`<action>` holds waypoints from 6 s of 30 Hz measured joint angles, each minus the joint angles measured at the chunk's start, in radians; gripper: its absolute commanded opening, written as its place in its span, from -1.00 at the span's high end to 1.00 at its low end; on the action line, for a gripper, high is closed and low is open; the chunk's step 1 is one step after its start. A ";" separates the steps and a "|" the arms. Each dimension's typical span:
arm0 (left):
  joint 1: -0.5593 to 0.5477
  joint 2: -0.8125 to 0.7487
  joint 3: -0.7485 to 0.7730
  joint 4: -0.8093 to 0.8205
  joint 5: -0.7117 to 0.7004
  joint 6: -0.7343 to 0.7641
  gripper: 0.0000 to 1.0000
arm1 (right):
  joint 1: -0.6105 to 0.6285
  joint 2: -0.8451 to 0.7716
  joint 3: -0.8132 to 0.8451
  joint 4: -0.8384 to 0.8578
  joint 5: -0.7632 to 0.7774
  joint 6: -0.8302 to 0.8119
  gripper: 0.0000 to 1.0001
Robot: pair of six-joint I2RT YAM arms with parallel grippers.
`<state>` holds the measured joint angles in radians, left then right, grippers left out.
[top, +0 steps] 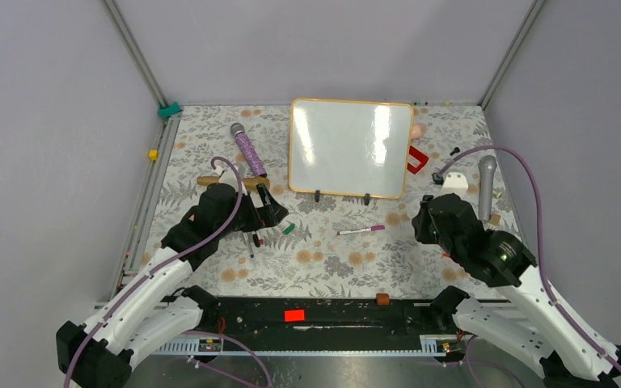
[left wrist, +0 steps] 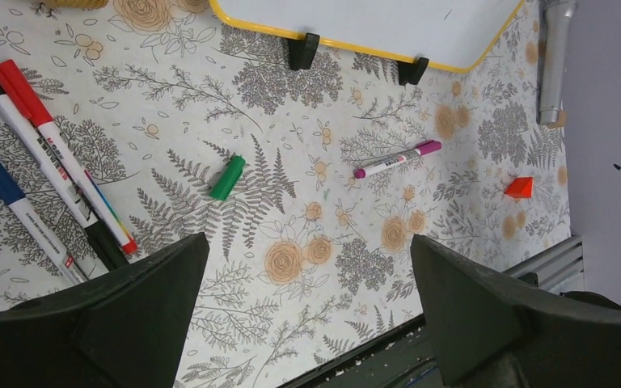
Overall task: Write a sentence on the whiteboard
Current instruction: Move the whiteboard to the center of the board.
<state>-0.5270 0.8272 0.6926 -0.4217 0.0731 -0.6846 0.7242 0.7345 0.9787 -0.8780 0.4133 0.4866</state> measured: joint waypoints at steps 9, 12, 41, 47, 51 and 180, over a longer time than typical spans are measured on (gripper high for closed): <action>0.031 0.064 0.018 0.072 -0.035 0.075 -0.97 | -0.130 0.114 0.021 0.001 0.019 -0.020 1.00; 0.053 0.148 0.092 0.069 -0.042 0.116 -0.97 | -0.184 0.184 0.047 0.019 0.014 -0.031 1.00; 0.402 0.925 0.426 0.616 0.222 -0.303 -0.24 | -0.682 0.799 0.322 0.405 -0.190 0.397 1.00; 0.412 1.068 0.550 0.694 0.244 -0.340 0.66 | -0.740 0.880 0.317 0.535 -0.301 0.398 1.00; 0.414 1.127 0.558 0.751 0.274 -0.336 1.00 | -0.747 0.937 0.316 0.622 -0.399 0.373 1.00; 0.246 1.077 0.115 1.226 0.535 -0.460 1.00 | -0.797 1.174 0.097 1.266 -0.931 0.772 1.00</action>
<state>-0.2806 1.9041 0.8078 0.8047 0.6083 -1.1450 -0.0731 1.9083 1.0756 0.3885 -0.5179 1.2583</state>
